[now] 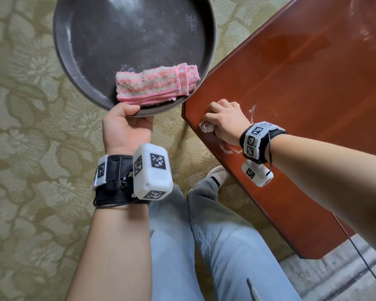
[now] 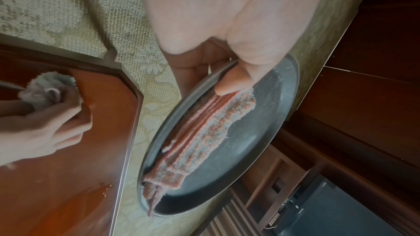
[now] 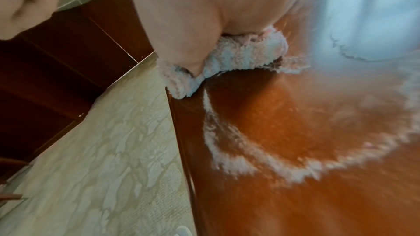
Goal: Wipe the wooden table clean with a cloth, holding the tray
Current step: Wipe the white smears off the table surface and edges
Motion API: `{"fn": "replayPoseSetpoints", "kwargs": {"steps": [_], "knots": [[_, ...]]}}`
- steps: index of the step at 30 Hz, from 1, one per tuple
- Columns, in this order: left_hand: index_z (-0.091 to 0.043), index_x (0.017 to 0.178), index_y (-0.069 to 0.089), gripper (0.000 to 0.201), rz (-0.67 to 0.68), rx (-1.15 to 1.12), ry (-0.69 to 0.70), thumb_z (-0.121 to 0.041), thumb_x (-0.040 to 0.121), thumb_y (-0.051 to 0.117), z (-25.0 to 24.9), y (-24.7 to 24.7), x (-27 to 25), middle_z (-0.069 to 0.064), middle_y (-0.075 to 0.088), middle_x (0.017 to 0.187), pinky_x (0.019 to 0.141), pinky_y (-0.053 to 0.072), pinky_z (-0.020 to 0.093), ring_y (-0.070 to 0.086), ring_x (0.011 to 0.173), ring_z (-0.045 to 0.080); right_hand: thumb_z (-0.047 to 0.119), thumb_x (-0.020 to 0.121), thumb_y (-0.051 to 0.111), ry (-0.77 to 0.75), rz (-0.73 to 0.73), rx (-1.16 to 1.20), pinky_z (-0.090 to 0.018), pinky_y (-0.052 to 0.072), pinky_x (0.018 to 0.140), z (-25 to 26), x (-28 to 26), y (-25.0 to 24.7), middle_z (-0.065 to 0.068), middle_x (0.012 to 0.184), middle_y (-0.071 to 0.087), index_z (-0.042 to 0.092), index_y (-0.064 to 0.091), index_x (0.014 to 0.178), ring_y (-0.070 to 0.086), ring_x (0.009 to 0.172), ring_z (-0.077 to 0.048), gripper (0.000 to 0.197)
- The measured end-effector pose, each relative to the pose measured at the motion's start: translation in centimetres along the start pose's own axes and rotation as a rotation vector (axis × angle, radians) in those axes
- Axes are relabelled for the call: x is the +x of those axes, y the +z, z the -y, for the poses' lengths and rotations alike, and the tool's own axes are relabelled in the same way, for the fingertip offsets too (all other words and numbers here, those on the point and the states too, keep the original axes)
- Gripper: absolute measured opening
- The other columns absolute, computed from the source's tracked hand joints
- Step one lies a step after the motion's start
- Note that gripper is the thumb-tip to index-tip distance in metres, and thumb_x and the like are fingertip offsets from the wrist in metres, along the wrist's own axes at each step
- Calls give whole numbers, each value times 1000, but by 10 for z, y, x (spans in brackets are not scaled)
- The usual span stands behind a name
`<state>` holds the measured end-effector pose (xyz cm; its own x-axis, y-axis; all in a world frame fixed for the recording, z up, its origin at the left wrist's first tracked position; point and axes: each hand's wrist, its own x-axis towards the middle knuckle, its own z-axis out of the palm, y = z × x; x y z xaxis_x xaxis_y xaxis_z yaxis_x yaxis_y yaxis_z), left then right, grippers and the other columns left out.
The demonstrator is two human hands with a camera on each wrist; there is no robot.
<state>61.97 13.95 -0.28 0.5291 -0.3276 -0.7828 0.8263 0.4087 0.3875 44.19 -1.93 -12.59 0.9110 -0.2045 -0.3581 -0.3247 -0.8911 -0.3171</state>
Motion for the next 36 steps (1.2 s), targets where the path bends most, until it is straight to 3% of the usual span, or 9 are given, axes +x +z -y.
{"fn": "replayPoseSetpoints", "kwargs": {"steps": [7,10,13,17,20,22,28,32,36], "knots": [[1,88,63,35,6,22,-24,10,61,43,15,5,-7,13,67,85,81,56,35,66,83,31,22,78,66,-151,55,-36,-42,40,76,-10,-40,6,3,93,53,30,66,88,51,95,-28,13],[0,91,63,37,10,33,-24,10,61,43,22,8,-9,13,68,85,87,55,35,67,84,30,23,76,74,-209,64,-65,-43,43,76,-15,-45,5,5,92,52,32,65,85,51,92,-26,16],[1,90,64,37,6,34,-29,9,60,43,29,11,-11,13,69,83,97,50,37,68,82,30,20,79,67,-185,-25,-71,-41,42,74,-21,-44,-8,3,96,53,31,65,93,50,94,-27,18],[1,92,64,39,12,24,-49,10,60,43,38,15,-10,14,70,85,99,49,38,68,84,31,30,86,34,112,-286,145,-42,42,71,-43,-39,-38,-6,104,60,22,70,99,51,95,-33,39],[1,89,65,38,10,24,-58,10,60,43,45,20,-11,14,70,83,101,47,38,69,80,31,19,88,43,396,-420,307,-46,45,79,-76,-47,-41,-6,109,59,21,69,105,49,100,-34,30],[1,89,64,38,7,33,-63,10,59,42,49,23,-12,14,70,82,103,47,38,69,79,30,10,84,43,618,-443,413,-40,42,88,-93,-57,-38,-8,113,55,22,67,109,47,105,-32,37],[0,90,63,39,-4,57,-76,10,59,43,54,26,-8,13,70,82,101,48,37,69,79,30,3,85,31,1182,-501,504,-27,32,86,-123,-79,-30,-14,125,46,20,59,116,43,115,-32,45],[1,93,63,40,4,79,-77,10,59,43,56,28,-2,13,70,84,98,51,38,69,82,31,4,85,32,1298,-478,515,-32,35,92,-122,-70,-23,-14,128,44,20,54,123,43,115,-35,47],[0,96,63,43,14,95,-89,10,60,42,56,32,5,14,70,85,91,55,38,70,82,32,0,84,30,1187,-473,521,-24,28,84,-107,-49,-20,-9,128,45,24,55,123,43,112,-31,52]]}}
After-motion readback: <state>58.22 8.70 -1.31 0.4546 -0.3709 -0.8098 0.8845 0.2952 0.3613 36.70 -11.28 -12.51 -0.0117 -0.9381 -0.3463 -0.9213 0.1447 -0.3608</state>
